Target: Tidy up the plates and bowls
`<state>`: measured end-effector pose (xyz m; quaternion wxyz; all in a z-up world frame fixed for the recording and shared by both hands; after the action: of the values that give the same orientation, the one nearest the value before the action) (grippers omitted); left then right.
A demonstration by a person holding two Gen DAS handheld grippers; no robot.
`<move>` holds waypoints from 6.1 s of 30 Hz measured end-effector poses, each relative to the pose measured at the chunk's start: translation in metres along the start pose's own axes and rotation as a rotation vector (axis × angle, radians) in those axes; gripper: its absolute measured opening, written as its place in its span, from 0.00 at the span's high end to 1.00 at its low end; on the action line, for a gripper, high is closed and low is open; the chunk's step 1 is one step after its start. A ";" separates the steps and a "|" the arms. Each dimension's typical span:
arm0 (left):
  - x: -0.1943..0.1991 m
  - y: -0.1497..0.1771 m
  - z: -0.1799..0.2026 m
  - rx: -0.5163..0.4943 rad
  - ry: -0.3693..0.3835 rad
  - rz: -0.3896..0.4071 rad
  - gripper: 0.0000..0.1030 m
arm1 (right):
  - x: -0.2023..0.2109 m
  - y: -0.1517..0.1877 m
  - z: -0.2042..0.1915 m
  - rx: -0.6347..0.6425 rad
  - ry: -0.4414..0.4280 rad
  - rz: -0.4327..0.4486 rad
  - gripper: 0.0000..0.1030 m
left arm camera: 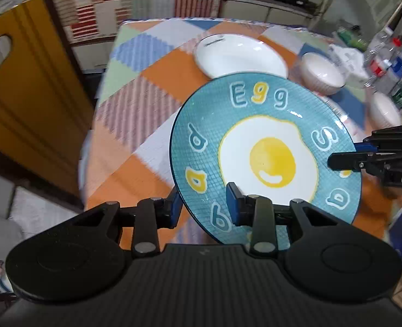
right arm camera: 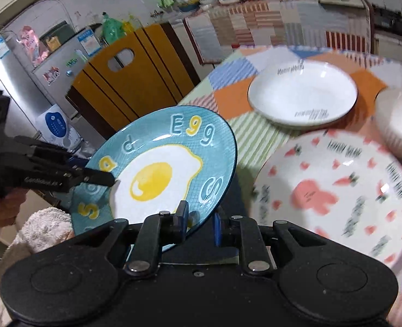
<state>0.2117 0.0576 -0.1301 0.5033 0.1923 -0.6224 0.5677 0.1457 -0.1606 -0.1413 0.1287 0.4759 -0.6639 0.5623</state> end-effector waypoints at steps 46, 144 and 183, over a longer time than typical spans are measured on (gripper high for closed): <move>-0.142 -0.046 0.116 -0.122 0.124 -0.274 0.67 | 0.022 0.039 0.137 -0.203 0.298 -0.122 0.73; -0.206 -0.140 -0.006 0.201 0.038 0.026 0.81 | -0.150 -0.159 0.229 0.008 0.162 -0.152 0.75; -0.090 -0.037 0.102 0.038 0.081 -0.067 0.81 | 0.018 -0.012 0.164 -0.130 0.160 -0.050 0.79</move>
<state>0.2381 -0.0747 -0.1717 0.5431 0.1993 -0.5838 0.5697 0.2056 -0.3107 -0.1762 0.2260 0.4367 -0.6743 0.5509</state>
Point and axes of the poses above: each gripper's, at about its wrist camera, not at the fingertips, and x roughly against the way its jaws point, z to its right, y to its underside, the point moved 6 cm from there along -x, roughly the way its jaws point
